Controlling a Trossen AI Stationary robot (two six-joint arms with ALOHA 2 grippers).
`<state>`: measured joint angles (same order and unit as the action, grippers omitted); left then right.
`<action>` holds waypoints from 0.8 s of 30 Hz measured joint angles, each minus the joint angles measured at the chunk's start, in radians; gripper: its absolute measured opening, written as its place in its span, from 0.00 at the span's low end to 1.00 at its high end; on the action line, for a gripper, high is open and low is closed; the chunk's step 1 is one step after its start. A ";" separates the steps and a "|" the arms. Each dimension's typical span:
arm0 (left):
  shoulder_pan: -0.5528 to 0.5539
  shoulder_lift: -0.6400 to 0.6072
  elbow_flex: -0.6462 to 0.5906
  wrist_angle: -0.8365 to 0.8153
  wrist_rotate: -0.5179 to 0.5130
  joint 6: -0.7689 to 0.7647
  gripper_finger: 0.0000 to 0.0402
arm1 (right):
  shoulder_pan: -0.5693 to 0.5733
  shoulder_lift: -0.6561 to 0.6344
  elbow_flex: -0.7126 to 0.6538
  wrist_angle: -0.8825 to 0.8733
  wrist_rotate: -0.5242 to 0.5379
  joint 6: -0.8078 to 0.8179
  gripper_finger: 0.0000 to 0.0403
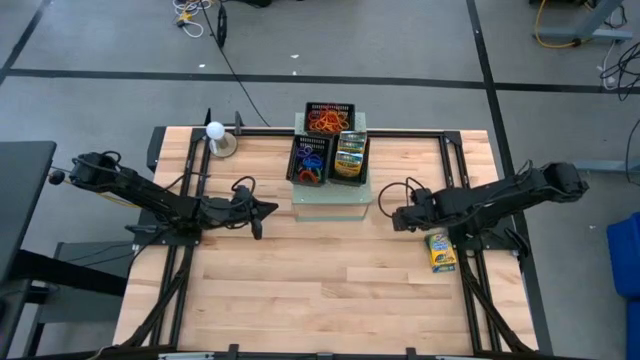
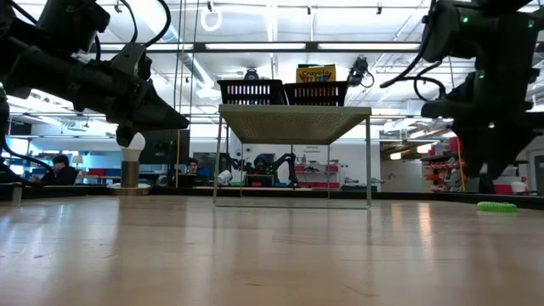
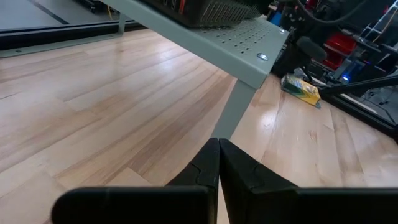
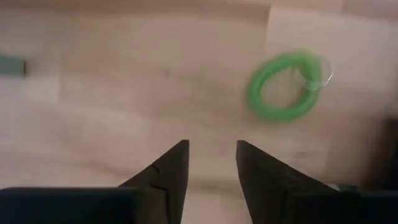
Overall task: Pick & Place Office Desk Supplies
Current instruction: Put the green spiral keychain into the bottom left black bin
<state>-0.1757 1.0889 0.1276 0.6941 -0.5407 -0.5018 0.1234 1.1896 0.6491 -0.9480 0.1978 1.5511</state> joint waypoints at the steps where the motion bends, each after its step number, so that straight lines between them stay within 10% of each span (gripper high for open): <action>1: 0.000 0.000 0.000 0.000 0.000 0.000 0.03 | -0.012 0.001 -0.003 -0.001 0.020 -0.009 0.36; 15: 0.001 0.000 0.000 0.003 -0.014 -0.206 0.03 | -0.157 -0.002 -0.232 0.233 0.047 -0.045 0.33; 24: 0.007 0.000 0.000 0.011 -0.080 -0.324 0.02 | -0.158 -0.003 -0.223 0.206 0.049 -0.128 0.09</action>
<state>-0.1684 1.0889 0.1277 0.7048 -0.6209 -0.8254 -0.0343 1.1868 0.4263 -0.7421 0.2471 1.4232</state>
